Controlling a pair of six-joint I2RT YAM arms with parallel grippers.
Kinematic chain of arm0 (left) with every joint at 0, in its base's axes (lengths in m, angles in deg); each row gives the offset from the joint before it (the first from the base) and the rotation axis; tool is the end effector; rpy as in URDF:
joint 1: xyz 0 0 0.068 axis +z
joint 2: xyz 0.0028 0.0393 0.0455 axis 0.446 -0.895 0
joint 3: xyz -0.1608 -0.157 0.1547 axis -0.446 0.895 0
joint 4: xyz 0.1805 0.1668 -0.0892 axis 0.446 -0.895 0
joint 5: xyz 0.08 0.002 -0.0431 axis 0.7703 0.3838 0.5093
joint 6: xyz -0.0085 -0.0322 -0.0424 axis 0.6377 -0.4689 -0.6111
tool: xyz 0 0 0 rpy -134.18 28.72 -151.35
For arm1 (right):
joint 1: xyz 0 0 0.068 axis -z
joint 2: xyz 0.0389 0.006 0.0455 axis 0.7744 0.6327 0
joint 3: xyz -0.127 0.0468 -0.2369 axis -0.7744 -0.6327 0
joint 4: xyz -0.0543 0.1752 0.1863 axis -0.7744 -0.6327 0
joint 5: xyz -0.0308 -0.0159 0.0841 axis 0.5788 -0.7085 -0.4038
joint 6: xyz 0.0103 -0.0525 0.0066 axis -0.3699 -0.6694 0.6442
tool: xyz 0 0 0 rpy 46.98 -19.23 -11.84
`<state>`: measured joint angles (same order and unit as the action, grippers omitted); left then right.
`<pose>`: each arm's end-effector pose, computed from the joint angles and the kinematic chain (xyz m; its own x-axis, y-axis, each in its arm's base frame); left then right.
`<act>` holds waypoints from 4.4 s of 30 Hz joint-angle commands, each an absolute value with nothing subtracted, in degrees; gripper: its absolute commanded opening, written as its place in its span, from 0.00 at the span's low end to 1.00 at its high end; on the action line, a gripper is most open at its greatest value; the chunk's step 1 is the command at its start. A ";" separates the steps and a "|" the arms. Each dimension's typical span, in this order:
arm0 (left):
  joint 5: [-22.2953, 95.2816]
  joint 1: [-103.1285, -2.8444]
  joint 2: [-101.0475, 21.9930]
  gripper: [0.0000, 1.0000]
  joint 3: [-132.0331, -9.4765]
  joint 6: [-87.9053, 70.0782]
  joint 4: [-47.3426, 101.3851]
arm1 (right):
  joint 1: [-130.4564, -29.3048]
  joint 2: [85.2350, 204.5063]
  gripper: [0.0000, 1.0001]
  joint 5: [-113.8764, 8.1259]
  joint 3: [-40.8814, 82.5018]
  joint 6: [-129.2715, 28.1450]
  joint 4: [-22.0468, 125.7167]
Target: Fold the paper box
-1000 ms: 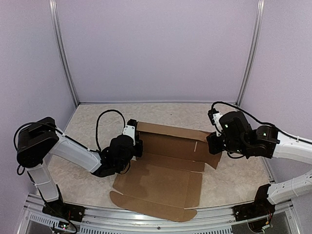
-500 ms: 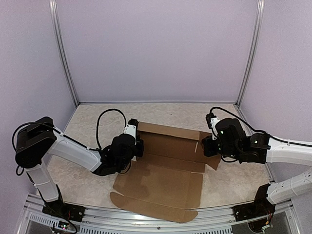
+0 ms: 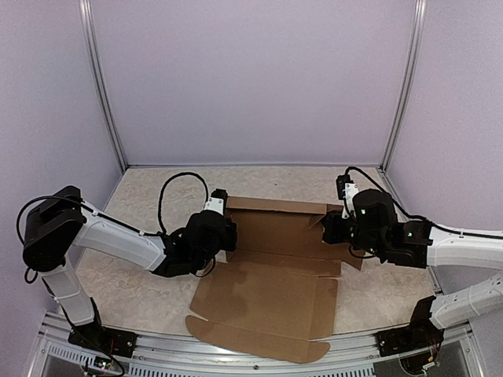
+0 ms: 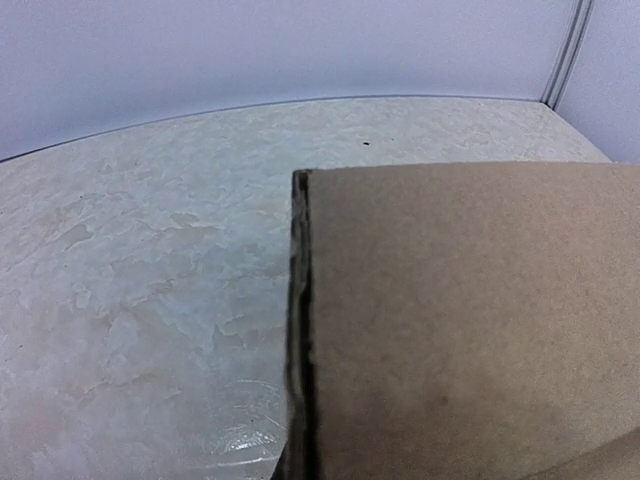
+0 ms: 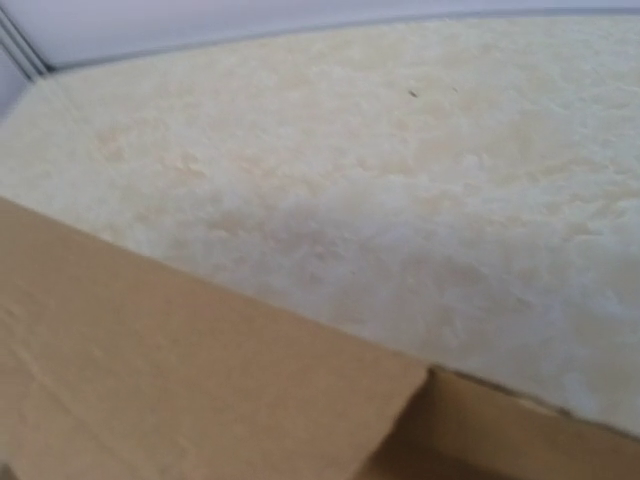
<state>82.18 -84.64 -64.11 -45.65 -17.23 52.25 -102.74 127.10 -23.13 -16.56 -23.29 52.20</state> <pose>0.2050 -0.2889 0.1700 -0.3454 0.0439 -0.9374 0.2847 0.9567 -0.0601 0.1616 0.1852 0.2544 -0.5094 0.1914 -0.8390 -0.2836 0.8831 0.3736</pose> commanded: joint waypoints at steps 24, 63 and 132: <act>63.38 -82.40 -56.03 0.00 -43.14 -30.06 46.17 | -102.89 129.12 0.00 -34.15 -15.22 -28.41 82.02; 49.56 -66.30 -34.78 0.00 -31.83 -44.55 50.19 | -106.33 100.80 0.00 -62.73 -19.99 -44.51 59.96; 41.39 -64.98 -29.07 0.00 -35.89 -38.70 42.39 | -114.61 120.53 0.00 -41.00 -10.36 -52.16 51.11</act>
